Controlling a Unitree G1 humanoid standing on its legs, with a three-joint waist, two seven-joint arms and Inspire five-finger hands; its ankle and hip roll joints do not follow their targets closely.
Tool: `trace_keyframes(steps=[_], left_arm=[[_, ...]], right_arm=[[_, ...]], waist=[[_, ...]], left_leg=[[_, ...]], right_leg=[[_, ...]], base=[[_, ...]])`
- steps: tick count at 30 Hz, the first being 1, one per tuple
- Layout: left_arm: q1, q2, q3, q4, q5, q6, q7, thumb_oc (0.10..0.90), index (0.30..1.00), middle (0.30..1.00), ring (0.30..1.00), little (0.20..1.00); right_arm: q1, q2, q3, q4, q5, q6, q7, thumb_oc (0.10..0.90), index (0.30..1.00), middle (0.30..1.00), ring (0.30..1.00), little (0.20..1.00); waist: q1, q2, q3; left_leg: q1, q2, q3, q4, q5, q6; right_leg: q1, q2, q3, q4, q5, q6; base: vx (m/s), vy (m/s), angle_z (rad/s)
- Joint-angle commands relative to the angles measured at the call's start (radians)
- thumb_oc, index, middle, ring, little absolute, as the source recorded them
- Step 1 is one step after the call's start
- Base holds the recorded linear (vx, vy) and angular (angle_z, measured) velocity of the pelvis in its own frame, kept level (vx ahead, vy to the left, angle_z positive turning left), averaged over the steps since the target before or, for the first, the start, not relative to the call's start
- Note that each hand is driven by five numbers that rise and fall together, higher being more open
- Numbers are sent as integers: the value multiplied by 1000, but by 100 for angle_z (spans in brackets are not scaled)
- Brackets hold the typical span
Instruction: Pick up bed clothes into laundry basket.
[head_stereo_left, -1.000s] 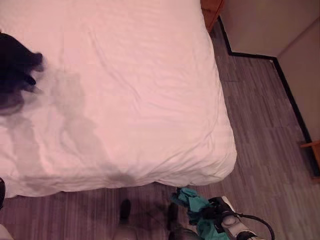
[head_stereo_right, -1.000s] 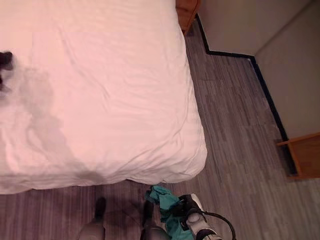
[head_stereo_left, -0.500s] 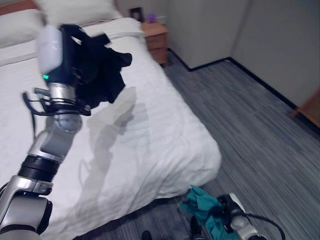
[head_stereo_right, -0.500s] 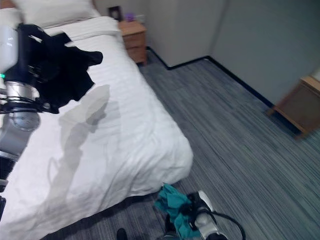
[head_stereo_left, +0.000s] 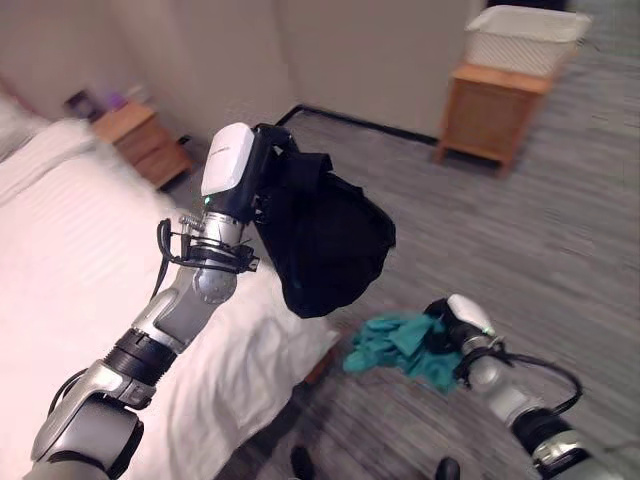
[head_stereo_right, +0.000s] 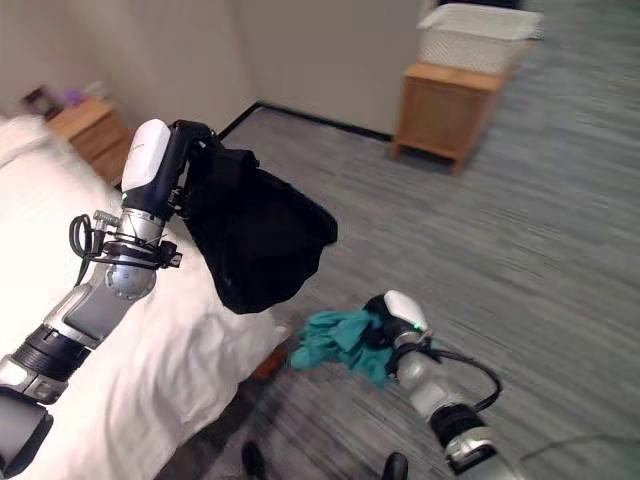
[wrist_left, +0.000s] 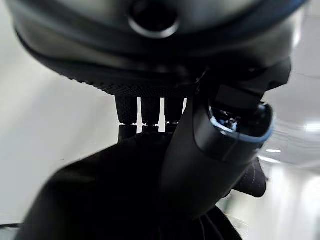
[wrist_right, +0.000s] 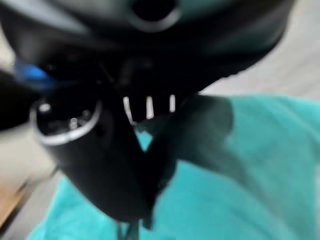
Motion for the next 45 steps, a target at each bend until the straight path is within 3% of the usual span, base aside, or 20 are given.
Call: trace_keyframes(steps=[1, 3, 4, 5, 7, 11, 13, 19, 21, 22, 23, 25, 29, 33, 36, 38, 40, 41, 43, 45], left_arm=[[-139, 157, 294, 58, -47, -35, 108, 400, 300, 300, 300, 300], [-94, 209, 330, 88, -65, -37, 118, 400, 300, 300, 300, 300], [-42, 255, 378, 90, -63, -34, 128, 400, 300, 300, 300, 300], [-37, 256, 383, 88, -63, -33, 128, 400, 300, 300, 300, 300], [13, 273, 418, 77, -62, -39, 130, 400, 300, 300, 300, 300], [-18, 235, 387, 83, -58, -40, 136, 400, 300, 300, 300, 300], [-112, 179, 298, 126, -38, -27, 131, 400, 300, 300, 300, 300], [-133, 134, 219, 177, 12, -11, 107, 400, 300, 300, 300, 300], [-123, 134, 215, 172, 19, -5, 98, 400, 300, 300, 300, 300], [-118, 136, 217, 172, 16, 2, 96, 400, 300, 300, 300, 300], [-119, 132, 211, 176, 11, 4, 94, 400, 300, 300, 300, 300], [-115, 133, 218, 179, -9, 8, 92, 400, 300, 300, 300, 300], [-174, 126, 196, 200, -21, 11, 112, 400, 300, 300, 300, 300], [-176, 125, 197, 190, 53, 33, 122, 400, 300, 300, 300, 300], [-137, 103, 196, 150, 102, 25, 94, 400, 300, 300, 300, 300], [-80, 66, 210, 145, 63, 6, 75, 400, 300, 300, 300, 300], [-54, 46, 227, 139, -22, -18, 52, 400, 300, 300, 300, 300], [-15, 41, 257, 133, -99, -39, 32, 400, 300, 300, 300, 300], [24, 35, 297, 107, -159, -45, 34, 400, 300, 300, 300, 300], [40, 30, 313, 89, -167, -44, 34, 400, 300, 300, 300, 300]], right_arm=[[64, -147, -137, -238, 14, -91, -23, 400, 300, 300, 300, 300], [63, -150, -159, -311, 43, -116, -41, 400, 300, 300, 300, 300], [50, -154, -159, -359, 54, -136, -31, 400, 300, 300, 300, 300], [49, -154, -158, -361, 55, -135, -30, 400, 300, 300, 300, 300], [36, -127, -119, -349, 59, -149, -17, 400, 300, 300, 300, 300], [41, -103, -105, -336, 68, -153, -25, 400, 300, 300, 300, 300], [19, -105, -103, -322, 57, -158, -62, 400, 300, 300, 300, 300], [8, -144, -155, -360, 9, -159, -101, 400, 300, 300, 300, 300], [-2, -153, -178, -410, -1, -154, -111, 400, 300, 300, 300, 300], [-34, -154, -174, -430, -3, -148, -109, 400, 300, 300, 300, 300], [-75, -163, -164, -434, -3, -148, -117, 400, 300, 300, 300, 300], [-137, -163, -146, -454, -22, -136, -130, 400, 300, 300, 300, 300], [-241, -182, -127, -456, -13, -123, -152, 400, 300, 300, 300, 300], [-235, -171, -149, -405, 18, -124, -162, 400, 300, 300, 300, 300], [-107, -175, -189, -395, 6, -126, -136, 400, 300, 300, 300, 300], [-37, -195, -214, -389, 11, -125, -121, 400, 300, 300, 300, 300], [-38, -215, -207, -380, 37, -121, -113, 400, 300, 300, 300, 300], [-62, -216, -207, -373, 80, -124, -120, 400, 300, 300, 300, 300], [-82, -212, -206, -392, 111, -126, -110, 400, 300, 300, 300, 300], [-76, -215, -210, -397, 110, -129, -111, 400, 300, 300, 300, 300]], waist=[[-6, 30, -33], [11, 13, -10], [52, -4, -1], [50, -2, -1], [91, -7, -1], [95, -16, 5], [79, -32, 24], [68, -62, -3], [60, -80, -6], [50, -89, 3], [46, -87, 14], [48, -64, 18], [11, -80, 18], [-55, -133, 7], [-98, -153, -43], [-97, -110, -74], [-79, -118, -40], [-46, -146, -9], [-1, -169, -1], [17, -158, -7]], left_leg=[[-141, 47, -133, -94, 75, -87], [-153, -24, -317, -94, 49, -80], [-149, -104, -540, -94, -3, -49], [-152, -103, -540, -94, 2, -48], [-125, -173, -687, -94, -41, -15], [-126, -212, -694, -94, -48, 8], [-190, -266, -626, -94, -14, 28], [-142, -259, -589, -94, -39, 37], [-111, -264, -574, -94, -52, 51], [-83, -268, -568, -94, -62, 59], [-68, -264, -568, -94, -65, 64], [-34, -232, -569, -94, -86, 71], [7, -242, -597, -94, -125, 80], [139, -296, -710, -94, -235, 98], [210, -236, -759, -94, -321, 71], [250, -127, -740, -94, -242, 20], [135, -143, -698, 137, -147, -17], [-3, -174, -655, 293, -90, 12], [-147, -204, -586, 247, -169, 40], [-118, -196, -579, 145, -169, 35]], right_leg=[[67, -60, 41, -39, -73, 133], [43, -30, 97, -39, -80, 130], [35, 19, 173, -39, -100, 99], [32, 19, 173, -39, -96, 99], [26, 76, 255, -39, -100, 77], [21, 100, 279, -39, -101, 65], [50, 122, 282, -39, -119, 49], [138, 72, 270, -33, -133, 75], [119, 38, 278, 105, -108, 98], [69, 25, 303, 197, -38, 126], [35, 20, 310, 264, 22, 133], [-37, 0, 270, 367, 12, 111], [-101, 128, 241, 238, -71, 67], [-281, 263, 100, -39, 56, 70], [-253, 228, 107, -39, 84, 45], [-197, 234, 90, -37, 78, 40], [-125, 202, 108, -39, 68, 28], [-73, 186, 129, -39, 26, 7], [-35, 150, 182, -39, -15, 20], [-24, 153, 206, -39, -31, 25]], base=[[-98, -167, -77], [74, -264, -116], [138, -290, -163], [120, -290, -161], [62, -227, -163], [48, -77, -48], [154, -10, 25], [273, 137, -26], [192, 140, -7], [102, 90, -21], [196, 198, -35], [236, 188, -58], [335, 71, -24], [650, -21, 47], [658, -141, 158], [609, -74, 163], [265, 19, 89], [213, -56, 97], [375, 103, -34], [283, 197, -47]])
